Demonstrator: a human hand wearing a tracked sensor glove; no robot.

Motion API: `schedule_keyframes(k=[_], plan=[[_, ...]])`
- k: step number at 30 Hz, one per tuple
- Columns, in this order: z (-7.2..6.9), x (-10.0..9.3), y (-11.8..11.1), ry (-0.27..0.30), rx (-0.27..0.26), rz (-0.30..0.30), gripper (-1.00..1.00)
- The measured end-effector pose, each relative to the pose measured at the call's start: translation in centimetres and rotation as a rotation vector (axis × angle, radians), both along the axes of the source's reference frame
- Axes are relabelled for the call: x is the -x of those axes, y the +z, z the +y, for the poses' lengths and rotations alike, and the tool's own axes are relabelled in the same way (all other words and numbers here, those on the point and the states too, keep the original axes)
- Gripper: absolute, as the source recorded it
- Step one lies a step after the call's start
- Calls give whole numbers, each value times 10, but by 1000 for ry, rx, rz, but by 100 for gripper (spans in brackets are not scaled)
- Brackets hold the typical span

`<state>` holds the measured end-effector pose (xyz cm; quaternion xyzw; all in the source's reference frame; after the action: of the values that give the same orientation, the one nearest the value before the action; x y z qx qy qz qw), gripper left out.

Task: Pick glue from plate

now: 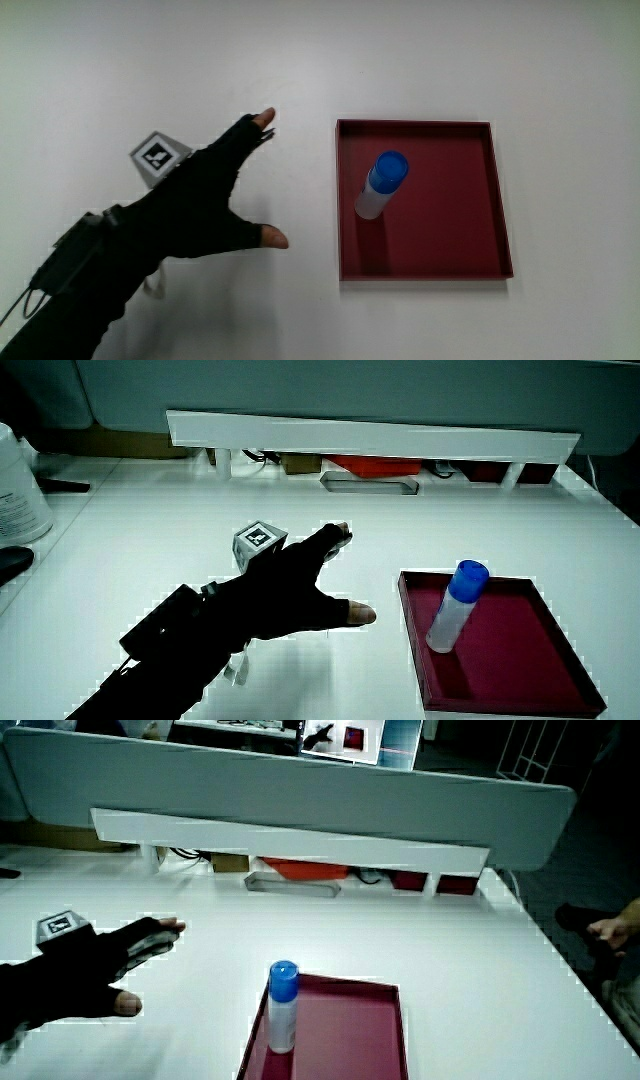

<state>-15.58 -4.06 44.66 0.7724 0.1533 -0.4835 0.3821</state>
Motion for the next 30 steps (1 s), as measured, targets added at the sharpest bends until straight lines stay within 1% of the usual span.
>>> schedule_keyframes(k=[1, 2, 3, 4, 7, 8, 9, 10, 12, 13, 14, 15, 16, 17, 18, 19, 20, 22, 23, 24, 25, 26, 27, 28, 30], plan=[[-1, -4, 3, 8, -4, -22, 0], [0, -13, 0, 6, 26, 106, 0], [-1, -16, 7, 13, 14, 92, 0], [-1, -21, 12, 12, -6, 132, 0], [0, -33, 23, 20, -4, 139, 0], [1, -37, 26, 25, -13, 130, 0], [1, -41, 26, 28, -8, 118, 0], [0, -45, 30, 32, -21, 147, 0], [1, -53, 34, 15, 10, 169, 0], [1, -57, 39, 21, -7, 198, 0], [2, -61, 41, 18, 0, 219, 0], [2, -65, 43, 22, -1, 224, 0], [3, -68, 44, 23, 5, 201, 0], [3, -71, 50, 28, -11, 215, 0], [3, -73, 54, 30, -13, 196, 0], [3, -76, 56, 27, -13, 201, 0], [2, -78, 58, 26, -12, 190, 0], [1, -82, 63, 21, -7, 201, 0], [1, -85, 63, 24, -14, 184, 0], [1, -87, 64, 29, -25, 195, 0], [1, -89, 67, 25, -23, 212, 0], [1, -91, 67, 27, -26, 202, 0], [2, -92, 68, 25, -27, 212, 0], [2, -93, 68, 29, -37, 202, 0], [3, -94, 70, 23, -39, 212, 0]])
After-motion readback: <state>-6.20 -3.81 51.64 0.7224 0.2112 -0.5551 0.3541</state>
